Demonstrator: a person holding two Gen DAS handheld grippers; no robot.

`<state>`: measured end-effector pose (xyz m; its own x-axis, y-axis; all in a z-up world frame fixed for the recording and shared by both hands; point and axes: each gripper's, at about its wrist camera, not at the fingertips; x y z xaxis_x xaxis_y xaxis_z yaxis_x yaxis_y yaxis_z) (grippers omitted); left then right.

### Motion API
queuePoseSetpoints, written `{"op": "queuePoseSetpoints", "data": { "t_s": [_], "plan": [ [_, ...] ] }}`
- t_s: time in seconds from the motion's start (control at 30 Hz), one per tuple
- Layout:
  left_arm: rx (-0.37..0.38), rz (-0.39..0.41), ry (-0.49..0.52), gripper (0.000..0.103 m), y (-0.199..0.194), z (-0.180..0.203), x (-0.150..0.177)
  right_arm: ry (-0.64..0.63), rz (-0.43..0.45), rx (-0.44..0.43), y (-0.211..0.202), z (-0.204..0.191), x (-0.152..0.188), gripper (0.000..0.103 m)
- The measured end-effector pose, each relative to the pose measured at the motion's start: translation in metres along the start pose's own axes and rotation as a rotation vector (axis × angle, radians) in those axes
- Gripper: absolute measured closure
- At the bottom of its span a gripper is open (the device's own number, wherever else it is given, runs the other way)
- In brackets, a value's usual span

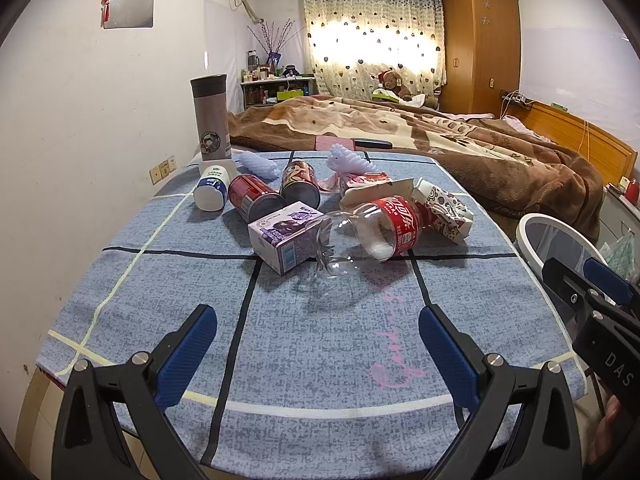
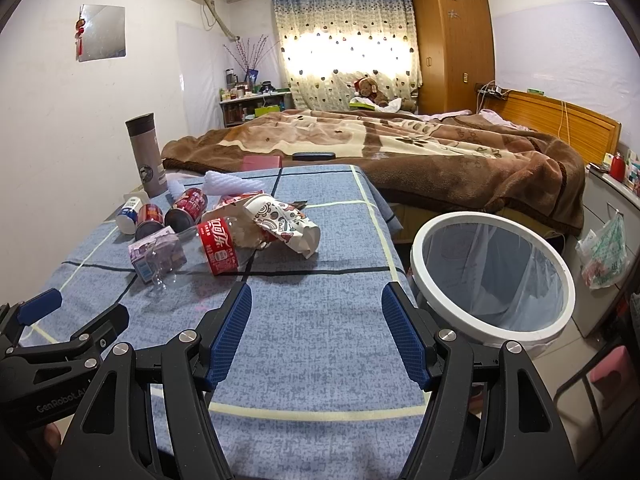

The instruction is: Collect trash

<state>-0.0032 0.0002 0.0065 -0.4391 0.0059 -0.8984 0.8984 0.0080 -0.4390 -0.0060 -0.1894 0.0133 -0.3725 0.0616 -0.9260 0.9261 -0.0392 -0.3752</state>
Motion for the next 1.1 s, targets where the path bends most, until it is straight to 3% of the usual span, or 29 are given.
{"op": "queuePoseSetpoints", "data": {
  "t_s": [1.1],
  "plan": [
    [0.000, 0.000, -0.001, 0.001, -0.0008, -0.0003, 0.0016, 0.003, 0.000, 0.003, -0.0025, 0.0008, -0.0019, 0.034]
  ]
}}
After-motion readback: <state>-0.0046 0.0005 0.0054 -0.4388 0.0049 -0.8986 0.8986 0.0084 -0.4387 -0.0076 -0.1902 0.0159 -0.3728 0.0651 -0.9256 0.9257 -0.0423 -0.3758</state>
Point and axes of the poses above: each gripper's, at about its wrist camera, not at the fingertips, and y roughly the way its jaws point, z to its right, x to its underside, and after that the axes turned 11 degrees about z, right-handed
